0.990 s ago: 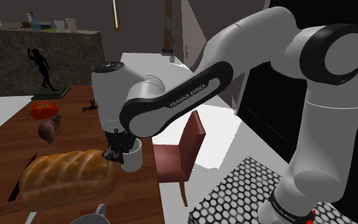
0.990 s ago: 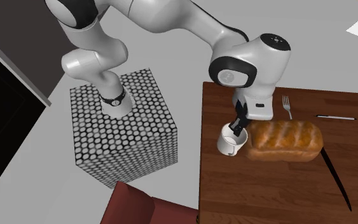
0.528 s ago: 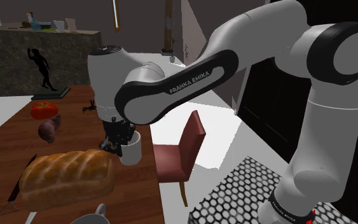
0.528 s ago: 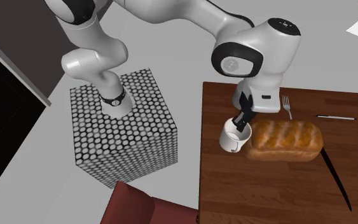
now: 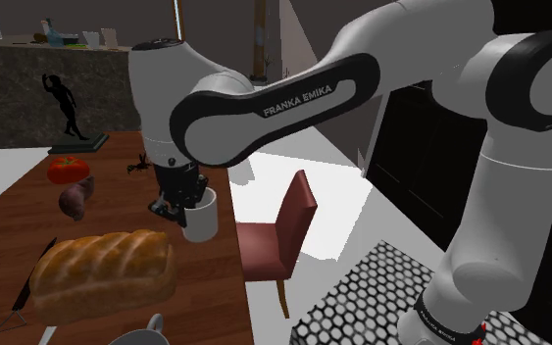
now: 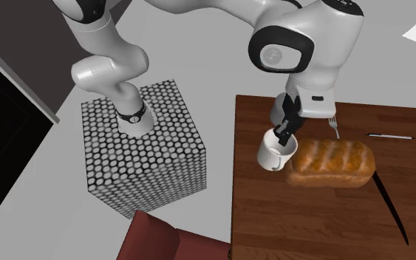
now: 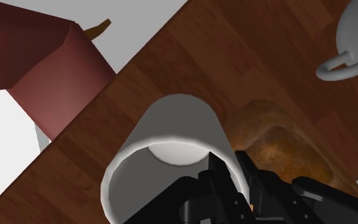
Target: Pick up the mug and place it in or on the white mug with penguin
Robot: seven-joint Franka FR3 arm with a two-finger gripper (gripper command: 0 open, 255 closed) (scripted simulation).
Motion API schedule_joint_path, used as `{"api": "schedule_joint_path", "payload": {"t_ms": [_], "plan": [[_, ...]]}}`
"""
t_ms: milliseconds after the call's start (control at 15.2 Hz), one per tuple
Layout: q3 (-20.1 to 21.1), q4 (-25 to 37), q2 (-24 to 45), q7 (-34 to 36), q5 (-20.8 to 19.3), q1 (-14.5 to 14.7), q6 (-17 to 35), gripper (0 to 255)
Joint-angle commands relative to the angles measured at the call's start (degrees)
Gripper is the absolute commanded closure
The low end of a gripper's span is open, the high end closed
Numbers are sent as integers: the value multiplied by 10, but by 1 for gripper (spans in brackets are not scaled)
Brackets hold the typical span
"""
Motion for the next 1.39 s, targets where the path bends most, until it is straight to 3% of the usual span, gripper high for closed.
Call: {"api": "schedule_joint_path", "payload": {"t_ms": [0,528,924,1320], "plan": [[1,13,-3,-4,3,0,-15,255],[4,62,-11,-14,13,1,-69,255],[31,108,23,72,-16,63,-103,255],[48,185,82,159,-59,145,-150,255]]}}
